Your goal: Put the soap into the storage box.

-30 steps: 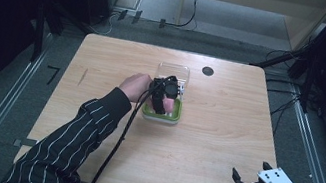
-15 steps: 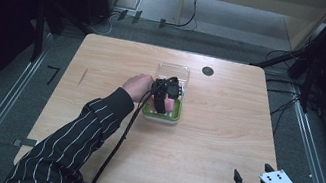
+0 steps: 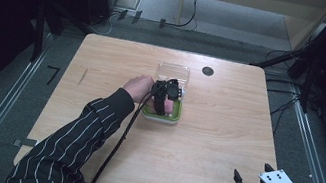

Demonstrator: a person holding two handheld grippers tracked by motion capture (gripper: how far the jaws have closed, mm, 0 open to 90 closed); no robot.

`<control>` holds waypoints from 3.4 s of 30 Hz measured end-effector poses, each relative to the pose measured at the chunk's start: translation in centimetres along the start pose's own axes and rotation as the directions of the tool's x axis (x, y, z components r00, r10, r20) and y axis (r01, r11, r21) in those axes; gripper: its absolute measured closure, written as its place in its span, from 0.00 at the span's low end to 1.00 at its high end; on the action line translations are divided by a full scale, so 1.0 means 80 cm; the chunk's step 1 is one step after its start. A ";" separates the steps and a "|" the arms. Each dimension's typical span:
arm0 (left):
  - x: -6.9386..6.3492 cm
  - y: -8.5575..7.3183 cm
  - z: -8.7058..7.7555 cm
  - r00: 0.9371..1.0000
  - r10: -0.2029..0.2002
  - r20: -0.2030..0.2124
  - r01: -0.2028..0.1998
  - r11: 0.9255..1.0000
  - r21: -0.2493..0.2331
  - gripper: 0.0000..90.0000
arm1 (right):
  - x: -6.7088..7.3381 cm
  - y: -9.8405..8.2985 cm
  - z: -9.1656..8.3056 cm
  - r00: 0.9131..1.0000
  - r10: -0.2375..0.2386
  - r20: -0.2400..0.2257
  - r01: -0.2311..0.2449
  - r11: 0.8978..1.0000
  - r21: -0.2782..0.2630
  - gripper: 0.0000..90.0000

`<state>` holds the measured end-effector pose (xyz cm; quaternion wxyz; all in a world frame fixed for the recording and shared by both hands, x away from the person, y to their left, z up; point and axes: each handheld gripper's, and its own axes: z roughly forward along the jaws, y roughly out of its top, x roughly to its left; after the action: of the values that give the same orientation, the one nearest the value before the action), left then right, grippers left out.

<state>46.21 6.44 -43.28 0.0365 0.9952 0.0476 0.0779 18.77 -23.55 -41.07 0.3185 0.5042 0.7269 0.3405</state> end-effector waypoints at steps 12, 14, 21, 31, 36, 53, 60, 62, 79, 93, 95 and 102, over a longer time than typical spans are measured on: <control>0.003 -0.002 0.006 1.000 -0.013 -0.003 0.013 1.000 0.014 0.43 | 0.000 0.000 0.000 1.000 0.000 0.001 0.000 1.000 0.000 0.15; 0.004 -0.003 0.006 1.000 -0.011 -0.010 0.011 1.000 0.011 0.43 | 0.000 0.000 0.000 1.000 0.000 0.001 0.000 1.000 0.000 0.15; 0.005 -0.004 0.007 1.000 -0.018 -0.002 0.018 1.000 0.005 0.43 | 0.000 0.000 0.000 1.000 0.000 0.001 0.000 1.000 0.000 0.15; 0.007 -0.007 0.008 1.000 -0.020 0.008 0.020 1.000 -0.015 0.42 | -0.001 0.000 -0.001 1.000 -0.001 0.002 0.001 1.000 -0.001 0.15; 0.008 -0.009 0.007 1.000 -0.021 0.010 0.021 1.000 -0.015 0.42 | 0.000 0.000 -0.001 1.000 0.002 0.003 -0.002 1.000 -0.002 0.15; 0.008 -0.014 -0.007 0.999 -0.037 -0.020 0.037 0.999 -0.032 0.29 | -0.001 0.001 0.000 1.000 0.000 -0.002 0.000 1.000 -0.005 0.15; 0.005 -0.017 -0.018 0.995 -0.099 0.006 0.099 0.994 -0.036 0.14 | 0.001 0.002 0.001 1.000 0.003 -0.006 -0.003 1.000 -0.007 0.15; 0.003 -0.018 -0.020 0.991 -0.131 0.016 0.132 0.991 -0.026 0.09 | 0.001 0.003 0.001 1.000 0.002 -0.008 -0.002 1.000 -0.007 0.15; -0.024 -0.036 -0.049 0.961 -0.276 0.010 0.276 0.961 -0.009 0.02 | 0.003 0.006 0.005 1.000 -0.010 -0.021 0.010 1.000 -0.014 0.15; -0.056 -0.062 -0.059 0.930 -0.367 0.002 0.367 0.930 0.005 0.02 | 0.005 0.009 0.008 0.999 -0.015 -0.033 0.014 1.000 -0.020 0.15; -0.062 -0.067 -0.061 0.927 -0.376 0.002 0.376 0.927 0.008 0.02 | 0.005 0.009 0.009 0.999 -0.014 -0.033 0.013 1.000 -0.020 0.15; -0.081 -0.084 -0.066 0.915 -0.404 -0.001 0.404 0.915 0.019 0.02 | 0.006 0.011 0.010 0.999 -0.021 -0.038 0.020 1.000 -0.023 0.15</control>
<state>38.38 12.78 -39.62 0.0424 0.9643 0.2526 0.0668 19.72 -22.71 -40.87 0.3136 0.4865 0.7342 0.3548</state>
